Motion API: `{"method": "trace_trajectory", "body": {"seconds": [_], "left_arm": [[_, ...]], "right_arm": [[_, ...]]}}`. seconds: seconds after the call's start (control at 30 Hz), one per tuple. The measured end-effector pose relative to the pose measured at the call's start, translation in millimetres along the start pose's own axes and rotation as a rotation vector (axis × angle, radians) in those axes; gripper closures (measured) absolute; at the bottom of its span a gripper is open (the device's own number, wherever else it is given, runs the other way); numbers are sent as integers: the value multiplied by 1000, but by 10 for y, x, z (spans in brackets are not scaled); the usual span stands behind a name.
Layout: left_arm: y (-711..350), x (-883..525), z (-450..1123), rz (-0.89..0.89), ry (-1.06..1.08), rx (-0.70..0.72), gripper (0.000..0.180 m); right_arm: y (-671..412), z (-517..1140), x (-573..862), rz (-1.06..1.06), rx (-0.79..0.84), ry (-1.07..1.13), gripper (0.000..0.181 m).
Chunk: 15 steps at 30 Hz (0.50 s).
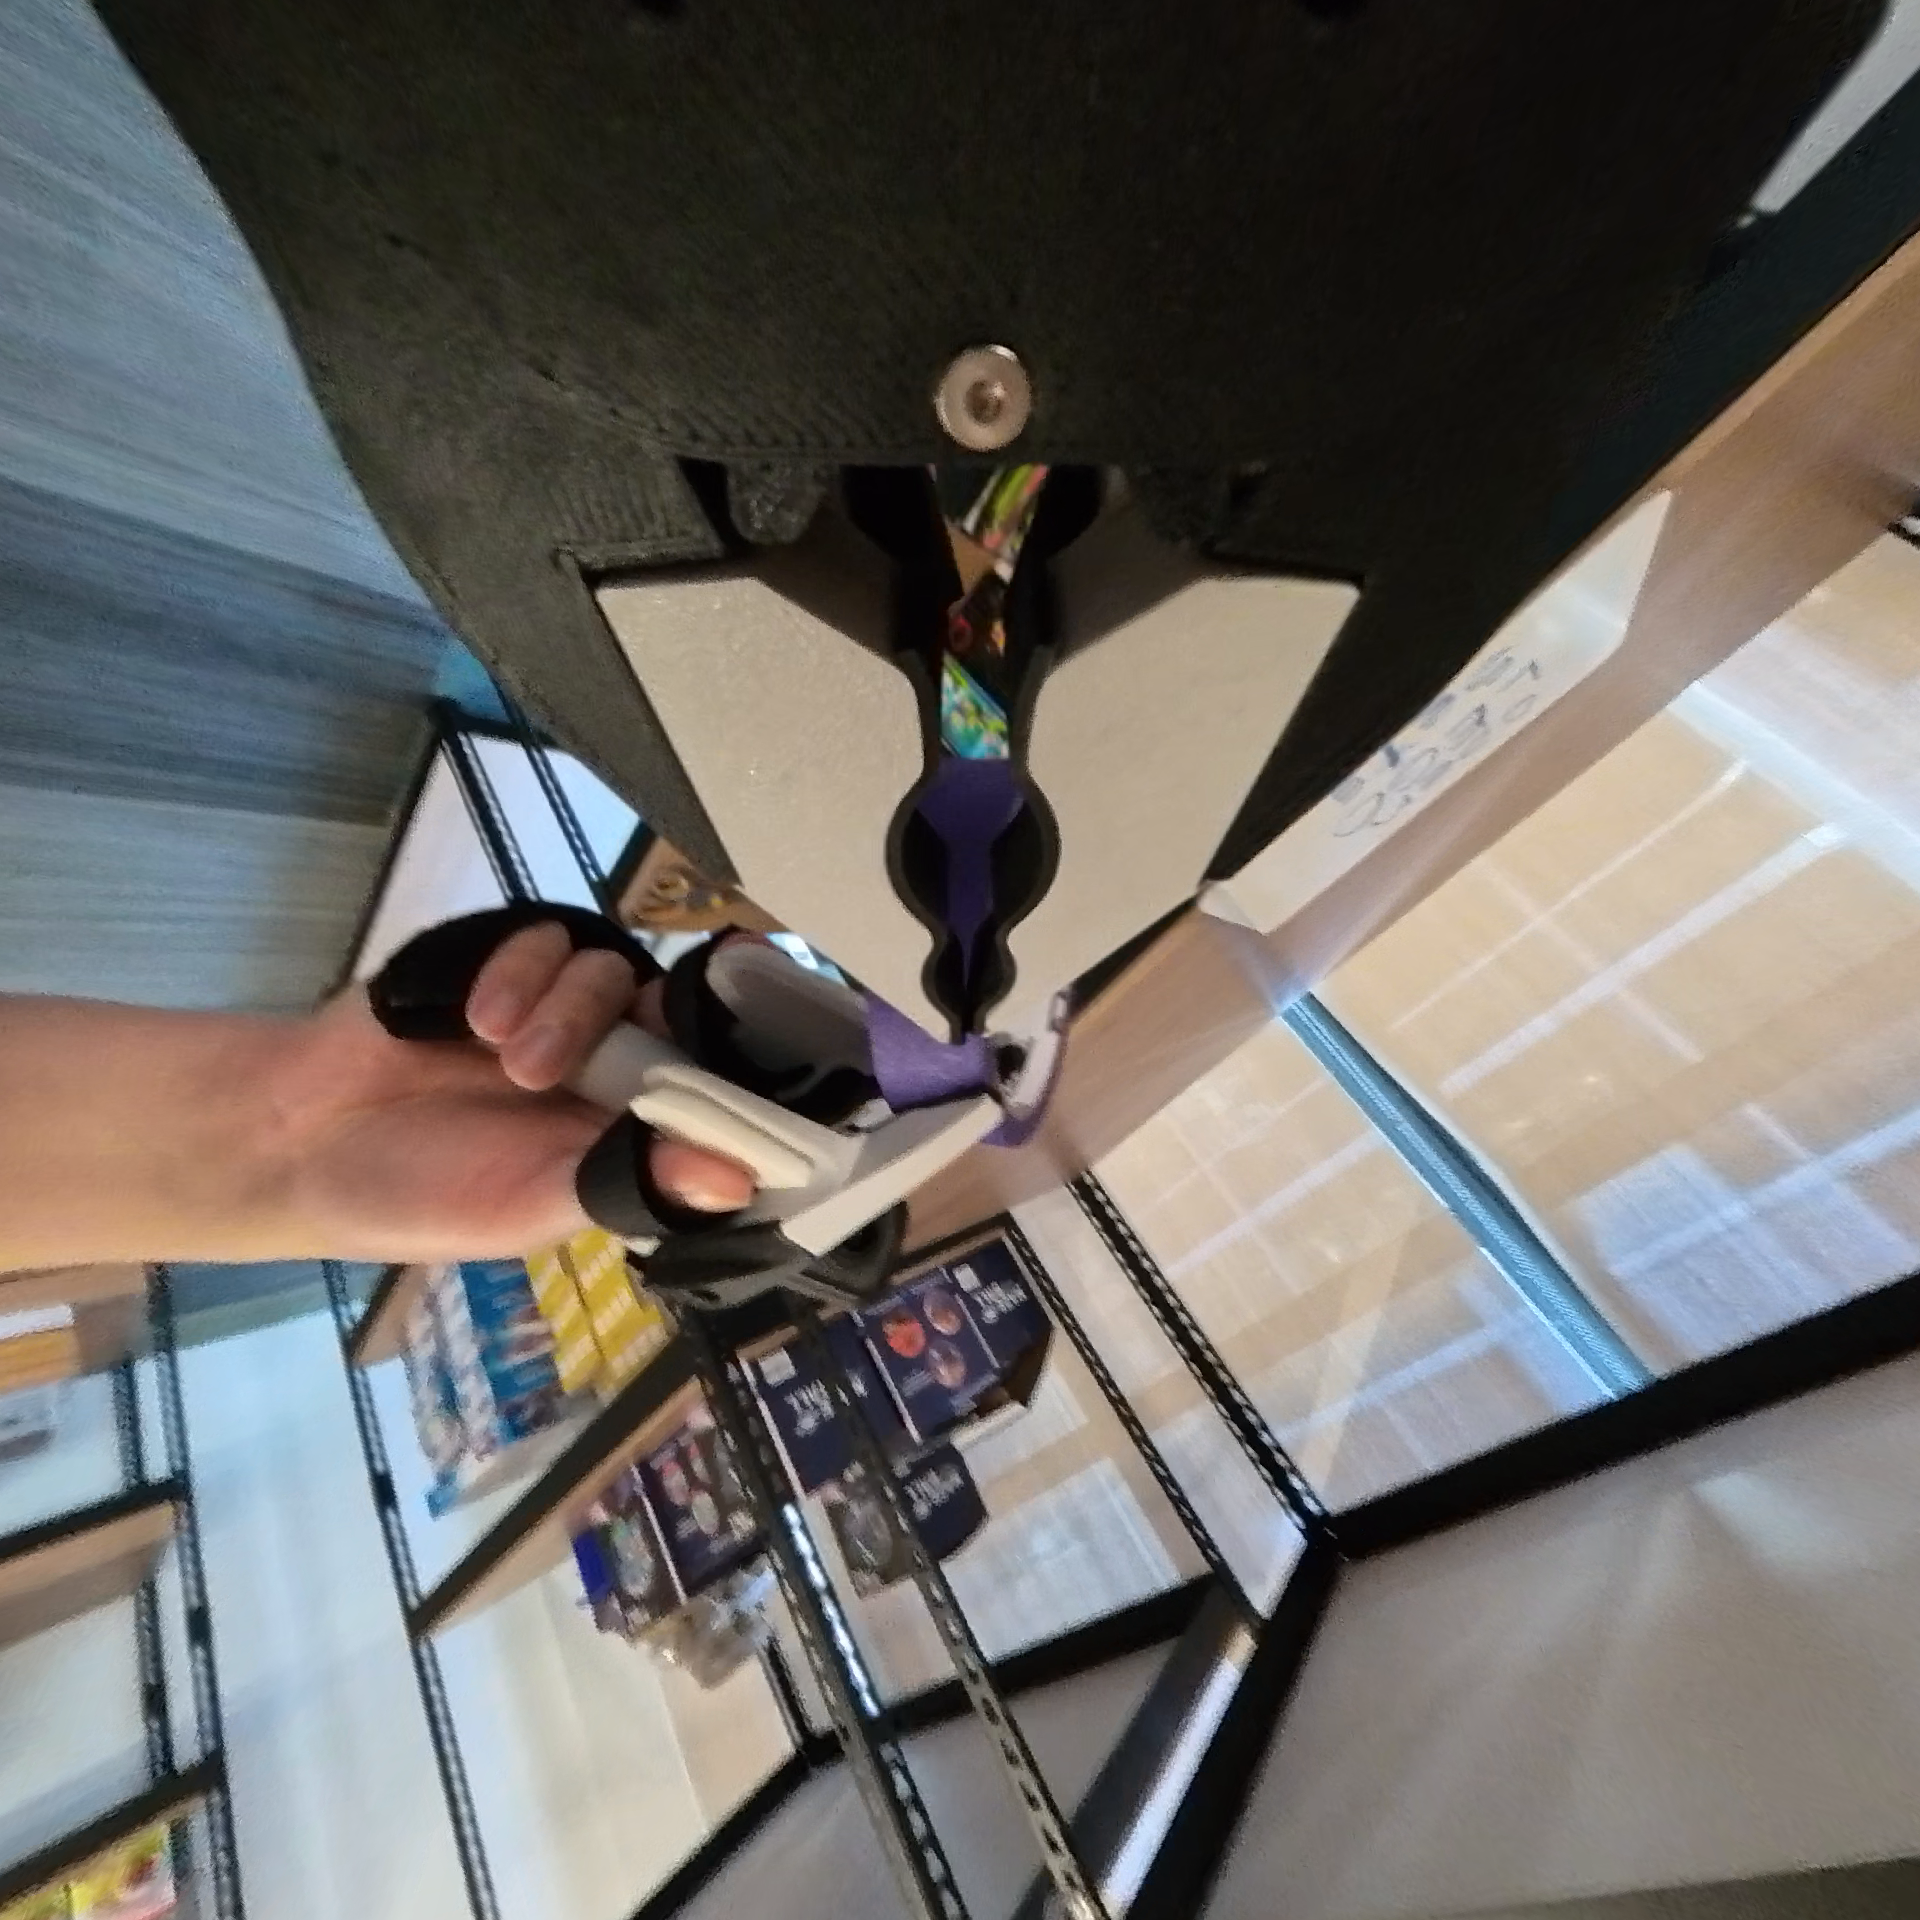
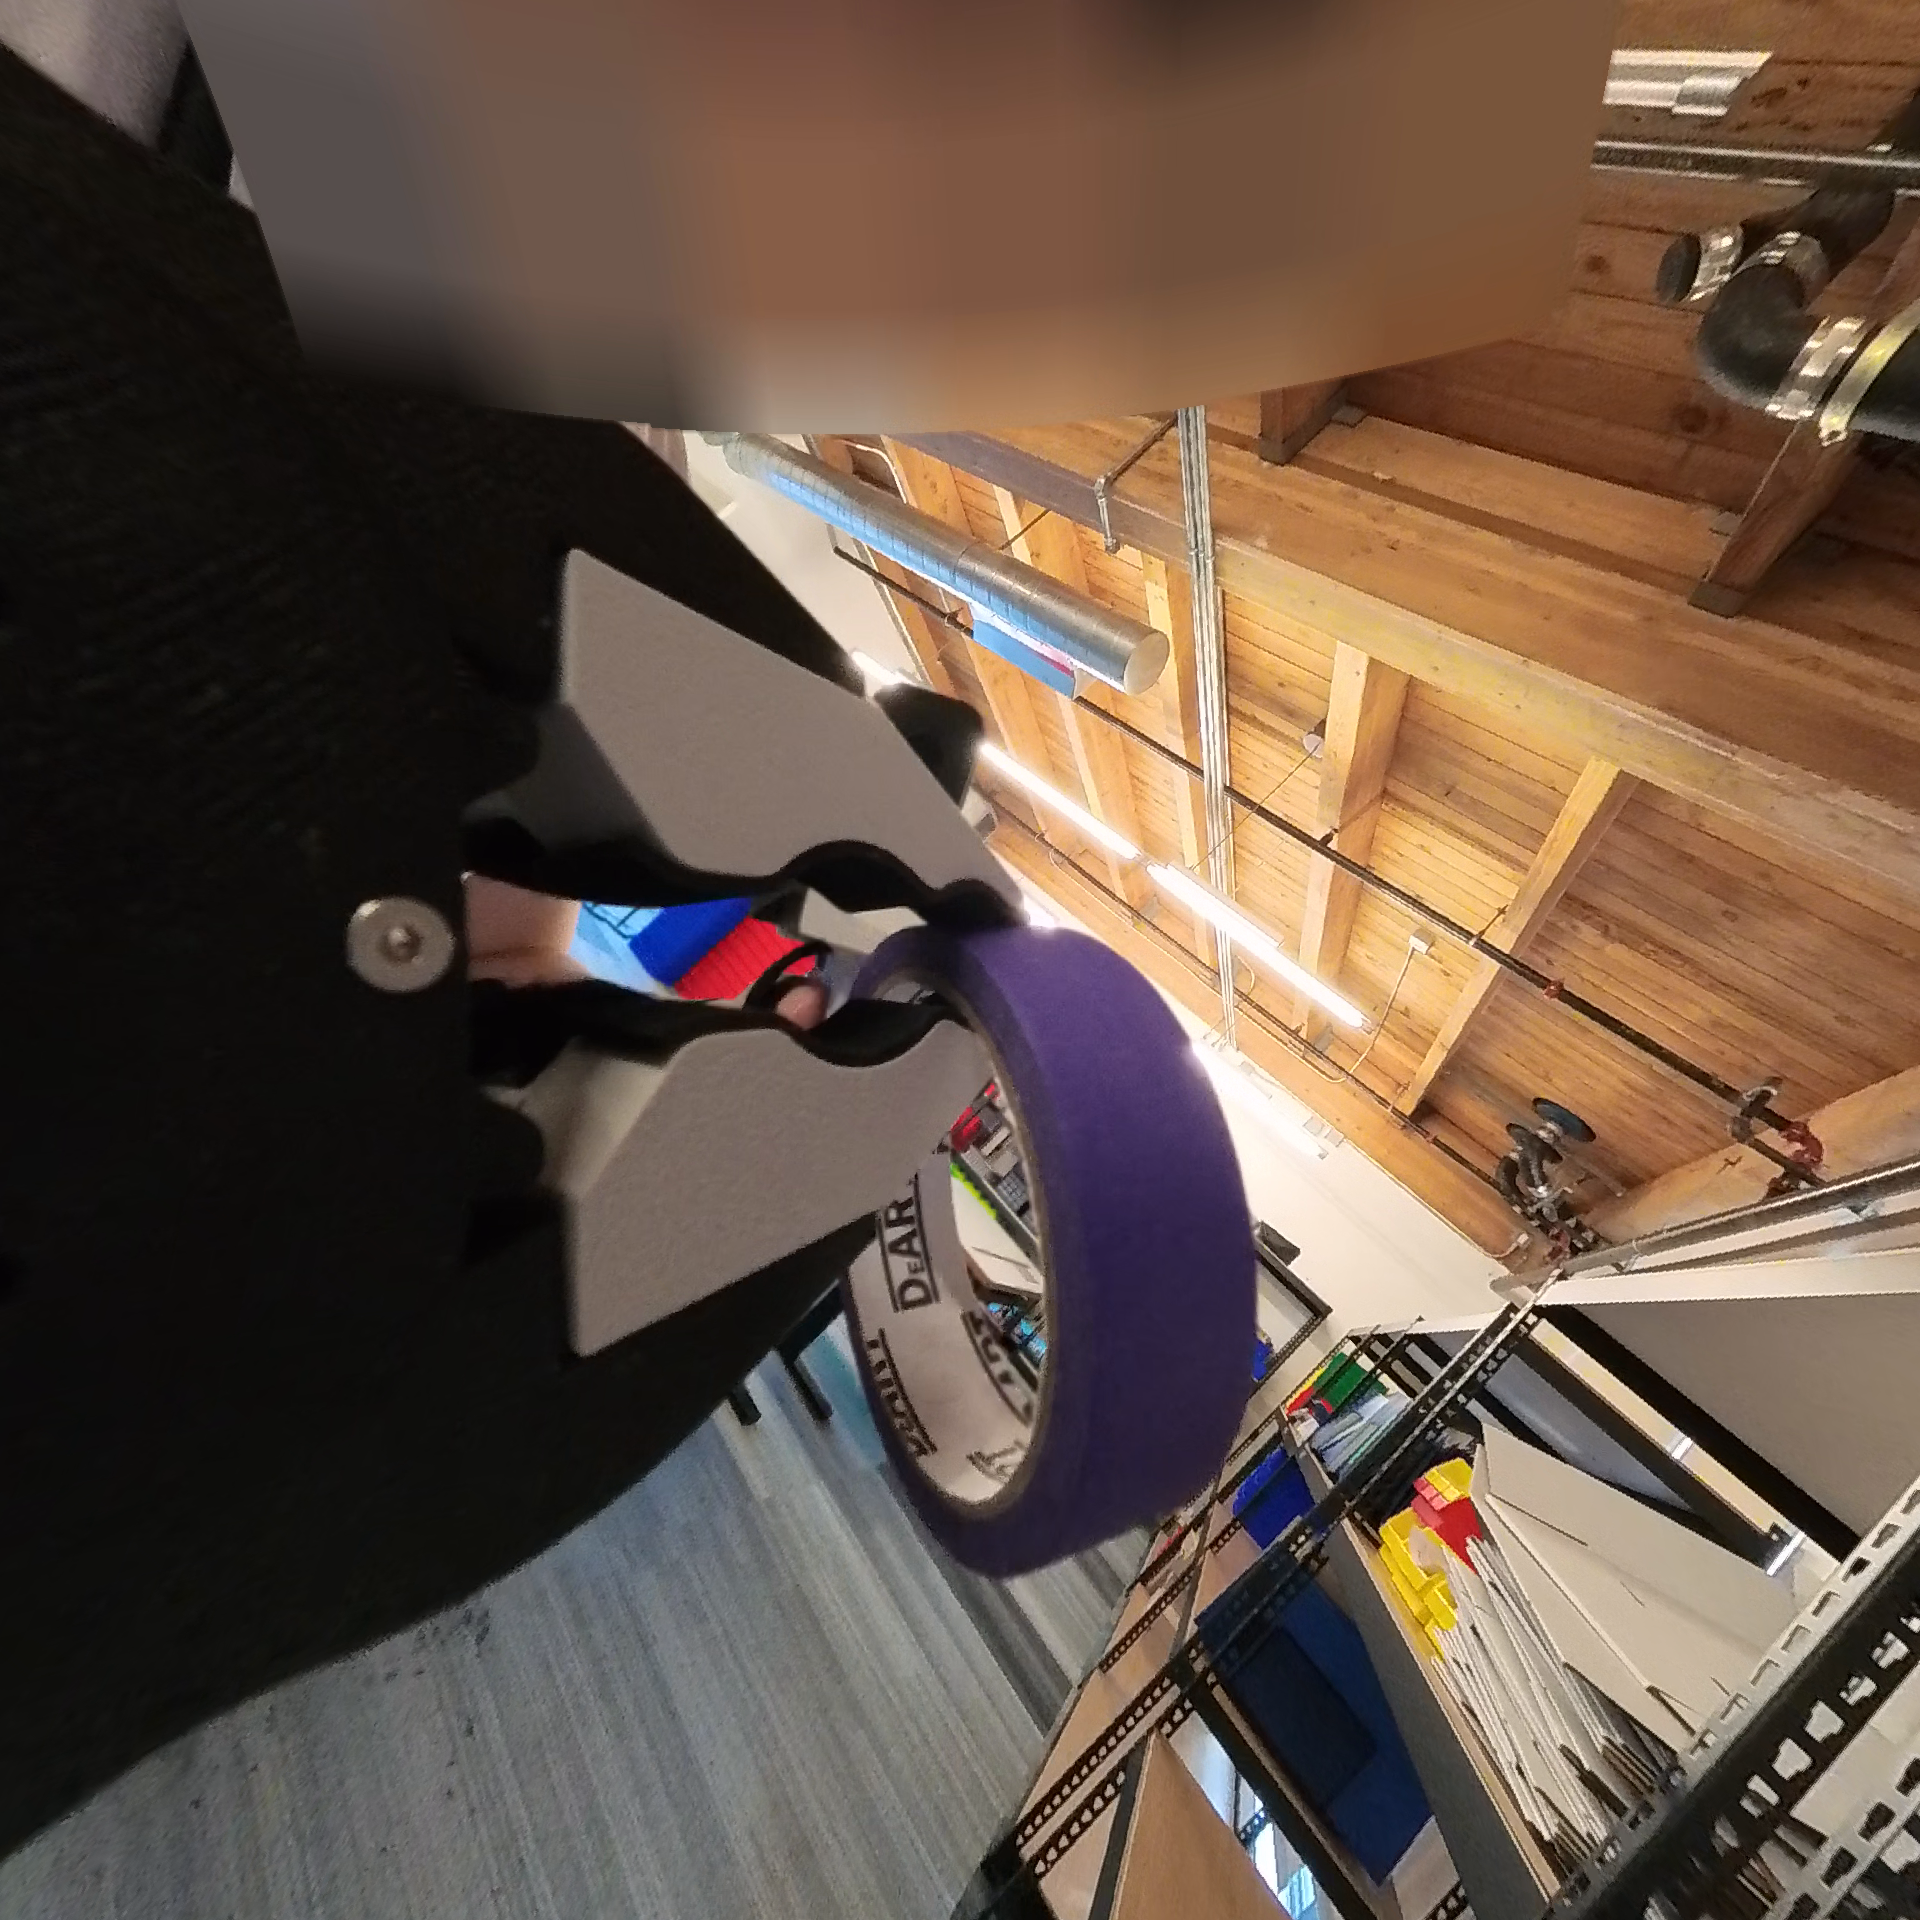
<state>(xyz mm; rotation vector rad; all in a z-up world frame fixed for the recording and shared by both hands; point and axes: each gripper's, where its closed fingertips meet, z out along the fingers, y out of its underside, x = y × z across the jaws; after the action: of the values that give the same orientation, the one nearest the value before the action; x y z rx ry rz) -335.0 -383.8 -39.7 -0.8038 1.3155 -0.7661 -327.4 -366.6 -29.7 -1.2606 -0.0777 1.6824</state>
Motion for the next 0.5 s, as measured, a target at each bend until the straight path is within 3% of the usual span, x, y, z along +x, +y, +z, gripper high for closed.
{"method": "trace_trajectory", "body": {"seconds": [0.07, 0.17, 0.33, 0.5], "left_arm": [[-95, -46, -36, -21, -22, 50, 179], [-50, -17, -22, -31, 14, 6, 166], [-35, 2, -19, -24, 26, -6, 180], [-53, -1, -26, -4, 18, -2, 180]], "right_arm": [[19, 2, -8, -16, -10, 7, 174], [40, 15, -30, -52, -25, 20, 173], [63, 41, -74, -124, -56, 44, 173], [68, 53, -97, -131, -60, 46, 173]]}}
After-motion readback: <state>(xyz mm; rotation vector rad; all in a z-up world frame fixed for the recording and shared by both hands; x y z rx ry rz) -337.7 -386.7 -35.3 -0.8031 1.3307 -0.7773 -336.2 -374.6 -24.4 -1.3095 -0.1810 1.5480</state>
